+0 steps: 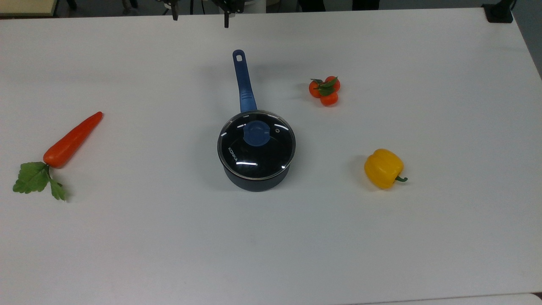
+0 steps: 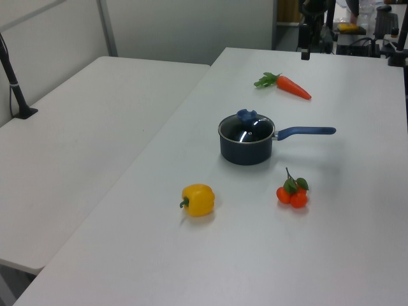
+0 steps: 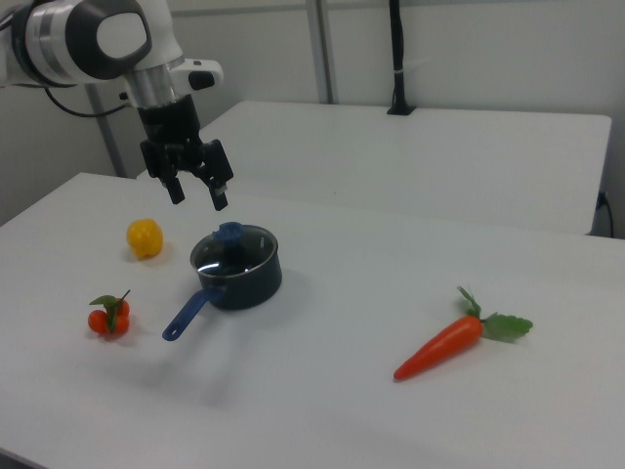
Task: Open lid
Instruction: 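Move the gripper down over the saucepan's blue lid knob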
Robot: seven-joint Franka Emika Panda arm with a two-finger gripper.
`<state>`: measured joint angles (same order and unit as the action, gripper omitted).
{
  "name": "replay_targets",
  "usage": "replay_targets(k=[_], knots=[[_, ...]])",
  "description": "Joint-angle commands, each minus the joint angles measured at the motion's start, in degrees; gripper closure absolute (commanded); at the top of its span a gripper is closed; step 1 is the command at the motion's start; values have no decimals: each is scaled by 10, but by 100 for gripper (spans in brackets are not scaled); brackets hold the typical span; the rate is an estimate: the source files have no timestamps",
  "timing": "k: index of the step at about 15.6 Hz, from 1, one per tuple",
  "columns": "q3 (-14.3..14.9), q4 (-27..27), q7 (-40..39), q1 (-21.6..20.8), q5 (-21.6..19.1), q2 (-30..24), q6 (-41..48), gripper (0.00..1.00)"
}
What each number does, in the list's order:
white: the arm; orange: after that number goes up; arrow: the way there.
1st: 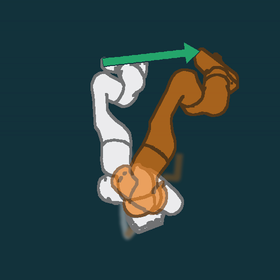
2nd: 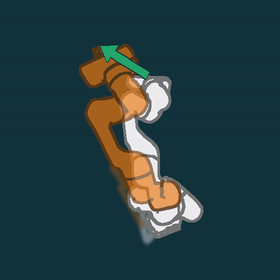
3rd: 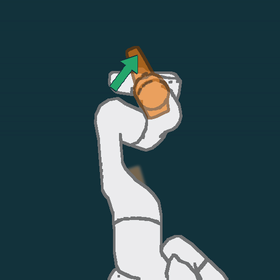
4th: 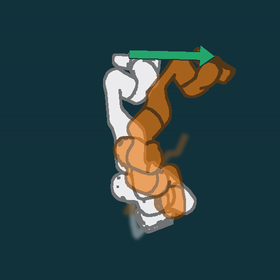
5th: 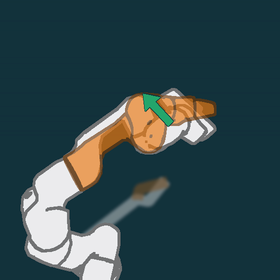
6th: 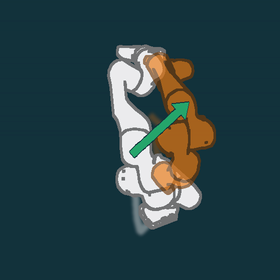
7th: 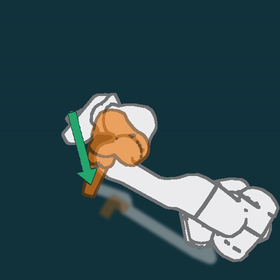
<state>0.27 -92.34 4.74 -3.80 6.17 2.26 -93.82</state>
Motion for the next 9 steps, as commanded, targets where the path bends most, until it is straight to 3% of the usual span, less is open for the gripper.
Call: replay_targets(k=[1,7,9], knots=[[2,-14,0,8,0,-7,-30,0],[-4,0,3,3,-2,27,-84,0],[-6,5,0,1,-23,49,-114,0]])
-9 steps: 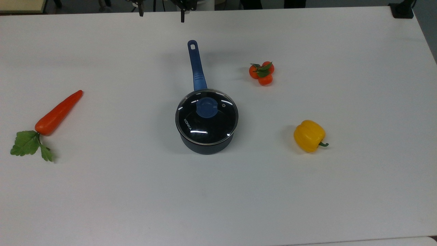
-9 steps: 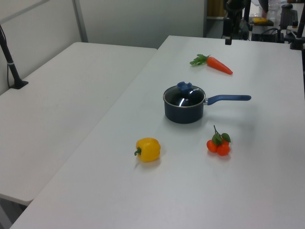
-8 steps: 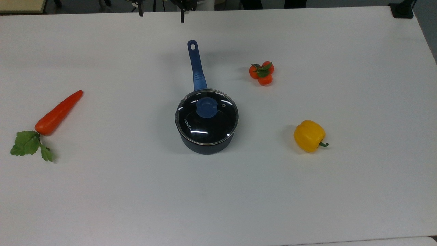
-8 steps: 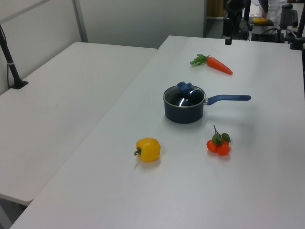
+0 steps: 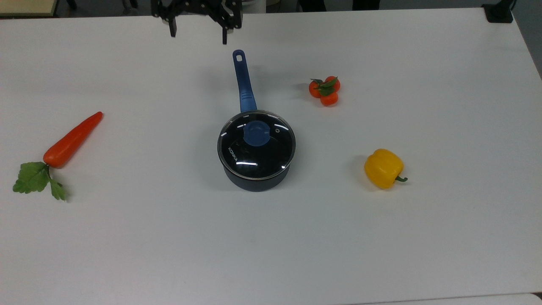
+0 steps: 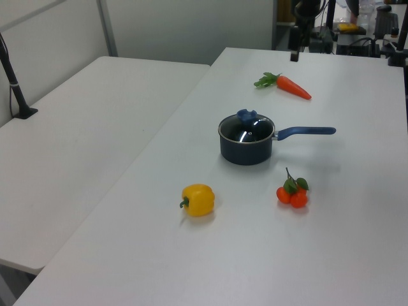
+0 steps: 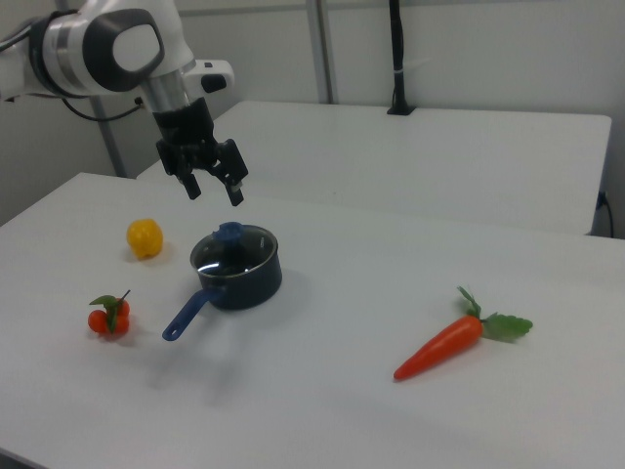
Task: Open lid
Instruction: 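Move the gripper down over the saucepan's blue lid knob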
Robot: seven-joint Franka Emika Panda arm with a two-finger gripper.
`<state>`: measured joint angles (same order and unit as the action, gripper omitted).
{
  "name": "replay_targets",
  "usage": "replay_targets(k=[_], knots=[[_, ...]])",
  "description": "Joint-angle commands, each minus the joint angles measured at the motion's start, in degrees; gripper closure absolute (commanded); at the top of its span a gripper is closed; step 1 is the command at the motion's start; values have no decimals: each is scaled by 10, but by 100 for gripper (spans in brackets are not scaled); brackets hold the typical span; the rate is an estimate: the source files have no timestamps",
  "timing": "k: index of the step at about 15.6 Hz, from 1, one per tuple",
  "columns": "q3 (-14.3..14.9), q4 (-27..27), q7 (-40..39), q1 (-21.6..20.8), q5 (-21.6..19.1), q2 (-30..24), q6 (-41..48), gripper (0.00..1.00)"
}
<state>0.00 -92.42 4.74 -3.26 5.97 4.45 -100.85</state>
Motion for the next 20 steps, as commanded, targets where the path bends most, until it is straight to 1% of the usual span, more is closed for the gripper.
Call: replay_targets(k=[1,2,4,6,9,11,14,20], knots=[[-5,6,0,-5,-35,35,-68,0],[-7,5,-1,-9,-46,42,-92,0],[-7,6,-20,-20,-47,59,-123,0],[-7,6,-39,-32,-47,78,-144,0],[-7,6,-40,-53,-45,114,-200,0],[-7,6,-40,-57,-40,135,-229,0],[-7,6,-40,-59,-35,161,-256,0],[-7,0,-32,-59,-35,169,-261,0]])
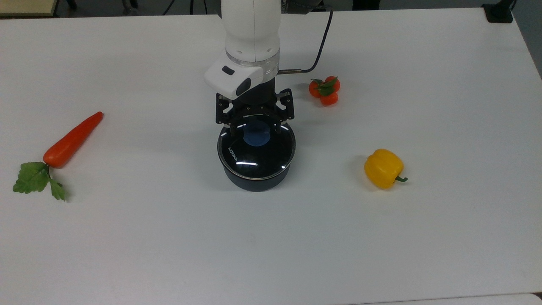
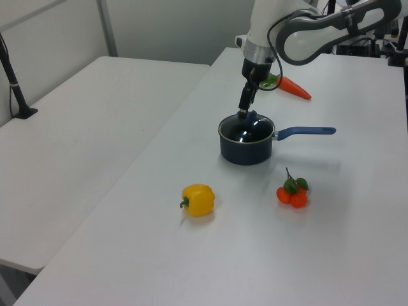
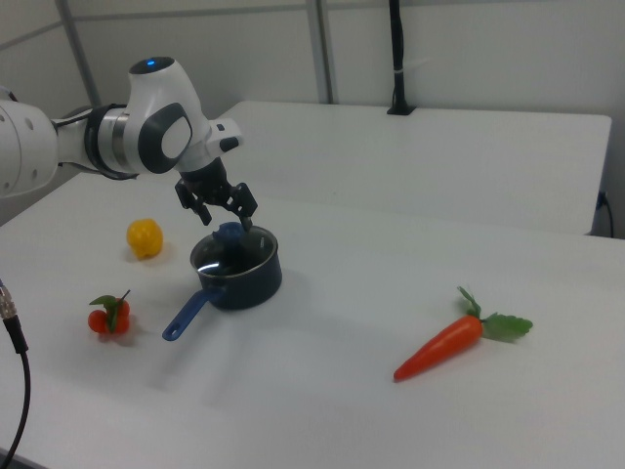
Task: Open lid
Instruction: 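Close the gripper on the blue knob of the glass lid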
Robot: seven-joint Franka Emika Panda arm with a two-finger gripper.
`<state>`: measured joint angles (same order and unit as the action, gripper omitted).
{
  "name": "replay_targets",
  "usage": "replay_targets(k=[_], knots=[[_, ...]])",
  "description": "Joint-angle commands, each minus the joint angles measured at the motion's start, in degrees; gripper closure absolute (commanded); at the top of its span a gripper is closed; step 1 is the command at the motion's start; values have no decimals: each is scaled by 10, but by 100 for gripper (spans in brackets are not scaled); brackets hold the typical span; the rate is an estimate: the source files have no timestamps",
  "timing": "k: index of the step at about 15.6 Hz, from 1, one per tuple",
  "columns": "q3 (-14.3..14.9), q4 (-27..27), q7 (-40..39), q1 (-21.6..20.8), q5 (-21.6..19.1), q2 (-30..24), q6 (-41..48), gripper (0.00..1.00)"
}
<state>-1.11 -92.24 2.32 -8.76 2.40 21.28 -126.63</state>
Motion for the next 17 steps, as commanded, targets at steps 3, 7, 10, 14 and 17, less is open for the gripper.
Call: replay_targets(k=[3,7,10,14,17], knots=[[4,-1,-7,-4,1,10,-1,5],[5,0,-7,-4,0,10,3,16],[4,0,-6,-5,0,7,17,21],[5,2,19,-5,0,4,35,29],[4,2,24,-5,-2,-5,37,43]])
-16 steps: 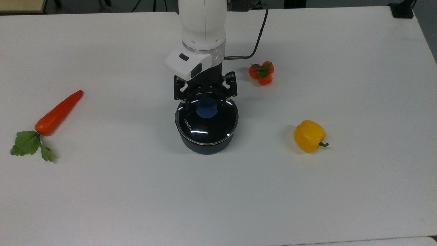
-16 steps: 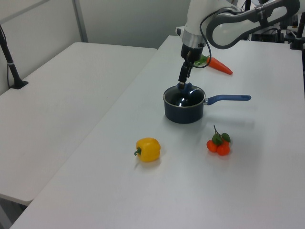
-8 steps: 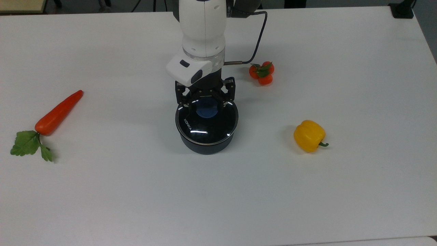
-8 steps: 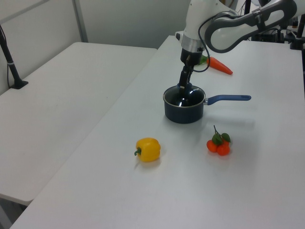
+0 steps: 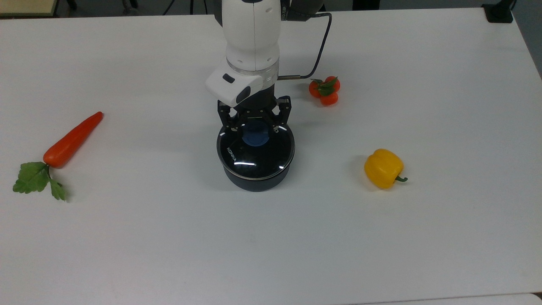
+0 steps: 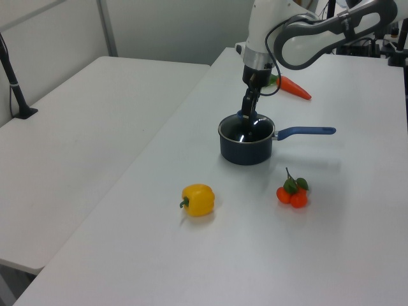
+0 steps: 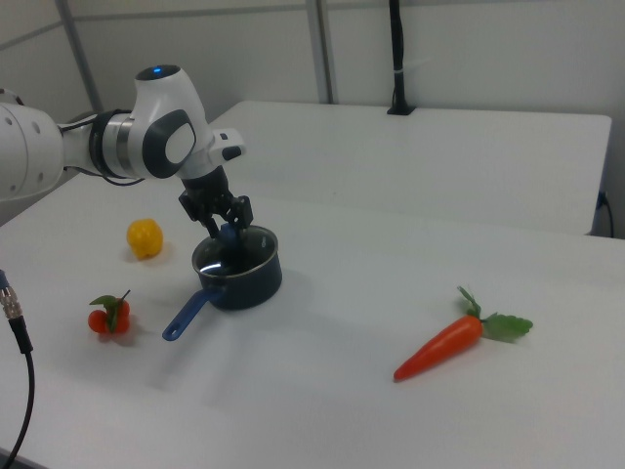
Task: Open lid
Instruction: 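Close the gripper on the blue knob of the glass lid, then lift the glass lid up off the saucepan, then carry the lid away from the pan toward the carrot and hold it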
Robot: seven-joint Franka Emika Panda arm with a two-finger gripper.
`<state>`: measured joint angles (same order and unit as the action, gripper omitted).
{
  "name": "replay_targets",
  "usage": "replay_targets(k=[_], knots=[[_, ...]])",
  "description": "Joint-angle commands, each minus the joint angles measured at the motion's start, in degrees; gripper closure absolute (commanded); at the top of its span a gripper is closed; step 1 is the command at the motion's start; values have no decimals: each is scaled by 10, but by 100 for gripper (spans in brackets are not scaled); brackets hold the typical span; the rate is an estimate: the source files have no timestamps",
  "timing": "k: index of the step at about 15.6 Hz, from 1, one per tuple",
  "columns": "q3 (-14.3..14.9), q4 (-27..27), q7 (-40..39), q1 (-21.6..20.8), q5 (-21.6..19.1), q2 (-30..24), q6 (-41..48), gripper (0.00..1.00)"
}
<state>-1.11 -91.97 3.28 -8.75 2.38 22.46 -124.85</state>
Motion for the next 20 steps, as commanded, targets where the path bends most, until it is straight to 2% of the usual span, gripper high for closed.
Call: replay_targets(k=[1,2,8,10,12,14,17,20], knots=[[4,0,17,-5,-3,-20,22,48],[4,1,20,-5,-3,-26,26,50],[6,-4,19,7,-3,-70,72,50],[6,-19,11,36,-3,-94,84,50],[6,-55,1,65,-3,-124,86,50],[6,-118,-49,108,-4,-161,78,50],[6,-159,-102,153,-4,-164,68,50],[6,-212,-124,170,-4,-162,2,50]])
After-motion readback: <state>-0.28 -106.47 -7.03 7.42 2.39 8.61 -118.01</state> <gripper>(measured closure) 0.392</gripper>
